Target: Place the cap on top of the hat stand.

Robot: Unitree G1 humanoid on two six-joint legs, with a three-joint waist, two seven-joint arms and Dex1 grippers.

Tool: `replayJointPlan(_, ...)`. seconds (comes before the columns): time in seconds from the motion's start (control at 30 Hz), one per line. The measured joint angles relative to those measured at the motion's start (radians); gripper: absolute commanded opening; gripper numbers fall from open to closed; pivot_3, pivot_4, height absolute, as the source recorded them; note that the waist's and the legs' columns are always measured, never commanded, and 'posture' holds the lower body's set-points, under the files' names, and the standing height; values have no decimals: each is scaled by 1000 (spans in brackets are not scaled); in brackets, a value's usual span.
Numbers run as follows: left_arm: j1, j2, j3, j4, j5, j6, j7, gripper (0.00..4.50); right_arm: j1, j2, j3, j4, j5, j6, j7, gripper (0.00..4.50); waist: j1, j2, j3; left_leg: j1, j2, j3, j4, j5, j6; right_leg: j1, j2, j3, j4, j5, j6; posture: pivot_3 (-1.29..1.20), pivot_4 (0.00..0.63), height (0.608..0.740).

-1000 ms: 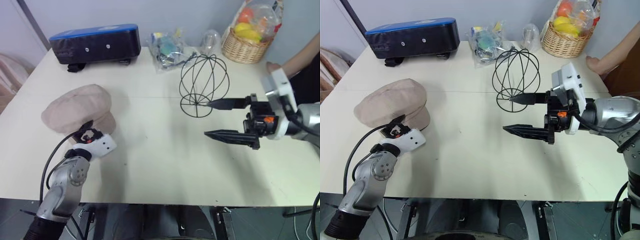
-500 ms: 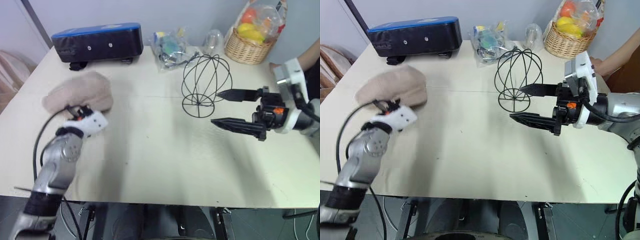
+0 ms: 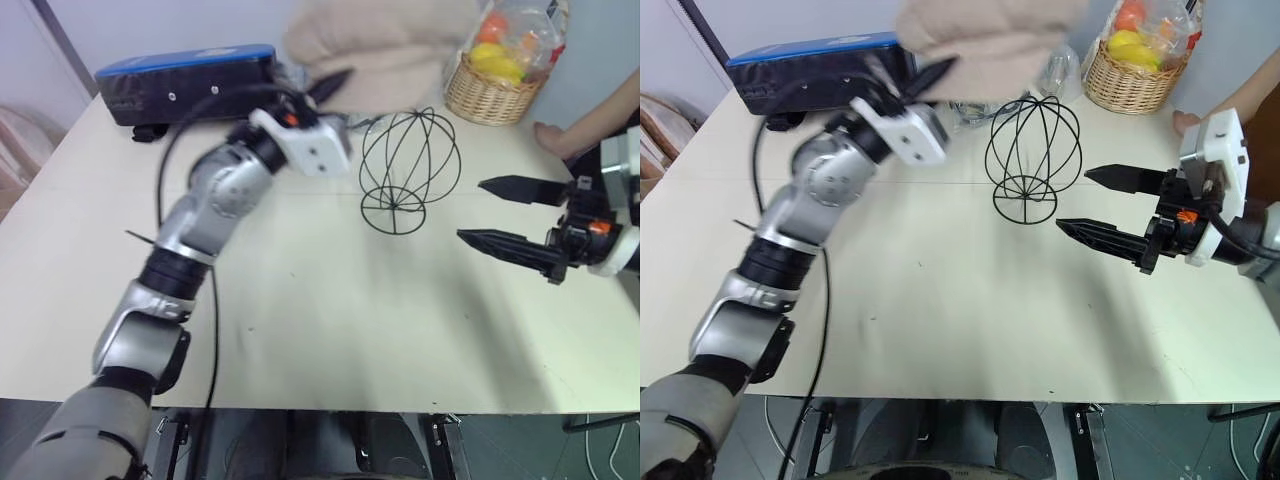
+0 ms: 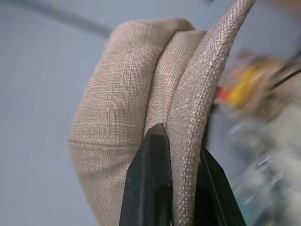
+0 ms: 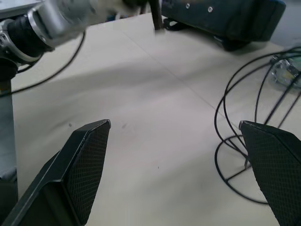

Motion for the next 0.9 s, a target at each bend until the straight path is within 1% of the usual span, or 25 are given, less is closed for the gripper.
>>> replayJointPlan(0.1,-39,-27,-72,110,76,-37,8,12,35,6,-25,-33,25,3,-28,4500,3,0,0,0,0,0,0,0,0,0,0,0,0,0,0,0,150,740)
replayJointPlan(0.23,-18,-58,-151,208,154,-89,37,12,74,30,-50,-82,67,11,-85,4500,4,0,0,-1,0,0,1,0,0,0,0,0,0,0,0,0,150,740)
replayJointPlan(0.3,-10,-64,-172,223,178,-108,54,709,92,37,-46,-105,60,9,-122,4500,5,0,0,-1,0,-1,2,0,0,0,0,0,0,0,0,0,150,740)
replayJointPlan(0.33,-10,-63,-176,231,185,-114,59,985,96,38,-39,-113,53,7,-137,4500,5,0,0,-2,0,-1,3,0,0,0,0,0,0,0,0,0,150,740)
replayJointPlan(0.43,0,-59,-181,250,201,-132,67,2523,104,38,11,-143,-9,-10,-195,4500,4,0,0,-3,0,-2,7,-1,1,0,0,0,1,0,1,0,150,740)
replayJointPlan(0.53,11,-47,-180,241,200,-139,66,4067,115,38,85,-157,-115,-45,-246,4500,4,0,0,-5,0,-2,9,-1,1,0,0,0,1,1,2,0,150,740)
replayJointPlan(0.57,21,-34,-174,226,197,-146,64,4451,122,38,112,-163,-158,-55,-268,4500,3,0,0,-5,0,-2,9,-1,1,0,0,0,1,1,2,0,150,740)
replayJointPlan(0.6,27,-28,-172,218,195,-147,63,4451,123,38,125,-165,-173,-60,-277,4500,3,0,0,-5,0,-2,8,-1,1,0,0,0,1,1,2,0,150,740)
replayJointPlan(0.63,77,15,-150,150,142,-161,20,4451,140,37,191,-187,-283,-105,-322,4500,-1,0,0,-4,0,-2,8,-1,1,-1,0,0,1,1,2,0,150,740)
replayJointPlan(0.67,117,49,-134,104,94,-177,-15,4451,160,36,237,-198,-351,-134,-347,4500,-4,1,0,-4,1,-2,8,-1,1,-2,0,0,2,1,1,0,150,740)
replayJointPlan(0.7,140,71,-123,80,63,-184,-36,4451,174,36,267,-206,-393,-150,-360,4500,-4,1,0,-5,1,-3,8,-1,1,-2,0,0,2,1,1,0,150,740)
replayJointPlan(0.73,193,113,-98,23,-3,-185,-92,4451,189,37,327,-219,-477,-188,-386,4500,-5,1,0,-5,1,-3,8,-1,1,-4,0,0,3,1,1,0,150,740)
replayJointPlan(0.8,249,163,-75,-53,-97,-171,-169,4451,198,41,393,-233,-566,-234,-414,4500,-4,1,0,-5,1,-3,9,0,1,-4,0,0,4,1,1,0,150,740)
replayJointPlan(0.87,358,259,-31,-206,-305,-96,-325,4451,200,56,482,-248,-729,-334,-467,4500,-7,1,0,-5,2,-4,9,0,1,-3,0,1,4,1,1,0,150,740)
replayJointPlan(0.9,386,286,-14,-242,-370,-61,-372,4451,203,57,505,-250,-779,-364,-477,4500,-8,2,-1,-5,3,-4,9,0,1,-3,0,1,4,1,1,0,150,740)
